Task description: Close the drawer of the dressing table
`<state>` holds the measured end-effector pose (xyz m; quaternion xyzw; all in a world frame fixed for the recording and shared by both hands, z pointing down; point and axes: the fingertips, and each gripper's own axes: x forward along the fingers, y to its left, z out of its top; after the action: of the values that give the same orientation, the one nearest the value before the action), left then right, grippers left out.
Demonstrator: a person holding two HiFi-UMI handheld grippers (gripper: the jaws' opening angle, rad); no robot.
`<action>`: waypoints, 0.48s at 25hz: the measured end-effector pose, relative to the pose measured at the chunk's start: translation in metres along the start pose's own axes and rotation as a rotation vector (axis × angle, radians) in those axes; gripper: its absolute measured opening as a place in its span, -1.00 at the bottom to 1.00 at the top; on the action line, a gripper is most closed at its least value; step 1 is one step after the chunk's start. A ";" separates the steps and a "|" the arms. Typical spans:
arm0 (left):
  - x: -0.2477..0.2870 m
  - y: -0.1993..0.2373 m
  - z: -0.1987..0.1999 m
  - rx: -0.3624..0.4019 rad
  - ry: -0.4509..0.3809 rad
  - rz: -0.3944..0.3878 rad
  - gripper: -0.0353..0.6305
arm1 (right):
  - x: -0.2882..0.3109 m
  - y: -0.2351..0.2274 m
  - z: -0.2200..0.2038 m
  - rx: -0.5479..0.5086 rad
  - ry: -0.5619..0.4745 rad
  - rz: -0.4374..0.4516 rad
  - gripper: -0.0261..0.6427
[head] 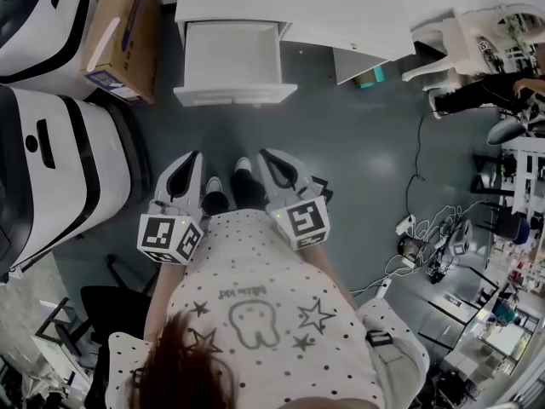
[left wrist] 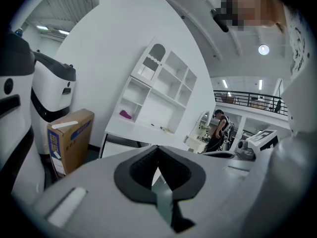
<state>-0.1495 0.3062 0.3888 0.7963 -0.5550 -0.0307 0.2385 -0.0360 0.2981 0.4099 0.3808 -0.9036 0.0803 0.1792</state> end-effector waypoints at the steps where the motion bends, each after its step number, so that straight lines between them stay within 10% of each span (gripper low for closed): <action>1: 0.005 -0.002 0.000 -0.003 -0.002 0.002 -0.91 | -0.001 -0.006 0.000 -0.003 -0.003 -0.002 -0.94; 12: 0.055 -0.040 -0.003 0.048 -0.015 -0.006 -0.91 | -0.010 -0.066 0.007 -0.024 -0.065 0.001 -0.94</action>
<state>-0.0929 0.2690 0.3870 0.8033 -0.5548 -0.0241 0.2152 0.0160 0.2564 0.4000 0.3804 -0.9101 0.0571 0.1544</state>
